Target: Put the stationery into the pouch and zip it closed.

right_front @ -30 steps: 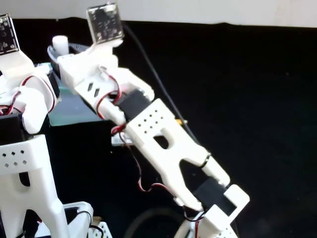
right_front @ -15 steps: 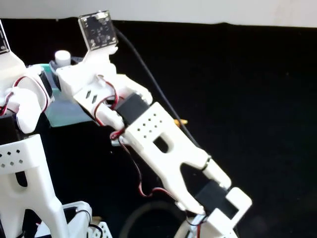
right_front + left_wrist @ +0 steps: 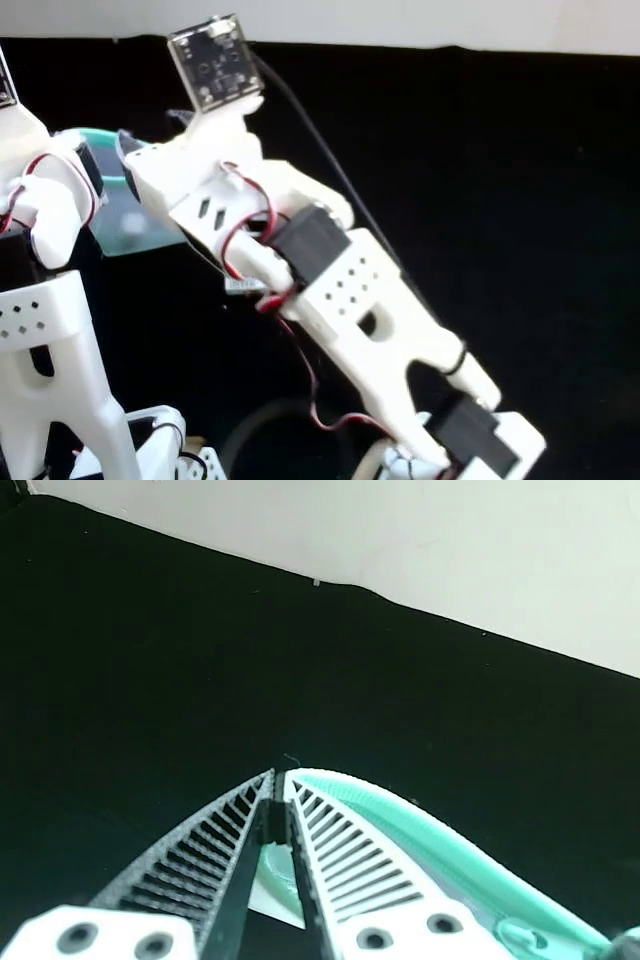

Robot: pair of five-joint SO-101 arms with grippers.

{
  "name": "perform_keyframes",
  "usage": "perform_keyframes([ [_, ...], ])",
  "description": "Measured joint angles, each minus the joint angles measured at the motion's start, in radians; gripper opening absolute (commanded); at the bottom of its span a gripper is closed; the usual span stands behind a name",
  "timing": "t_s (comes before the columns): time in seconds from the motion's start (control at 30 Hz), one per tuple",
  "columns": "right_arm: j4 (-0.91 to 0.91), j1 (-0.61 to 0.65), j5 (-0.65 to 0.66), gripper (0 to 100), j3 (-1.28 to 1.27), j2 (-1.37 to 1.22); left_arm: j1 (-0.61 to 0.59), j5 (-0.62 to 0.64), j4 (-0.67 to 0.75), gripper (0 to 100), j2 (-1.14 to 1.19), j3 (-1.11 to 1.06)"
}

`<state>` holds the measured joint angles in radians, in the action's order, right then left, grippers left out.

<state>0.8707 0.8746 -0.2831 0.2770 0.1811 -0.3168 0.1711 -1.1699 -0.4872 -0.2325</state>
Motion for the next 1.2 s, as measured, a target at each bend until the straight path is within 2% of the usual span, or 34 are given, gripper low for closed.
perform_keyframes([
  [0.3, 0.118, -0.041, 0.152, 18.4, 0.0, 0.176, 0.0, 0.0, 0.0, 1, 0.0, 0.0],
  [0.67, 0.465, -0.066, 0.48, 18.4, 0.0, 0.282, 0.0, 0.0, 0.0, 1, 0.0, 0.0],
  [0.9, 0.618, -0.066, 0.611, 18.4, 0.0, 0.284, 0.0, 0.0, 0.0, 1, 0.0, 0.0],
  [1.07, 0.72, 0.006, 0.69, 18.4, -0.002, 0.284, 0.0, 0.0, 0.0, 1, 0.0, 0.0],
  [1.2, 0.732, 0.051, 0.703, 18.4, -0.057, 0.285, 0.0, 0.0, 0.0, 1, 0.0, 0.0],
])
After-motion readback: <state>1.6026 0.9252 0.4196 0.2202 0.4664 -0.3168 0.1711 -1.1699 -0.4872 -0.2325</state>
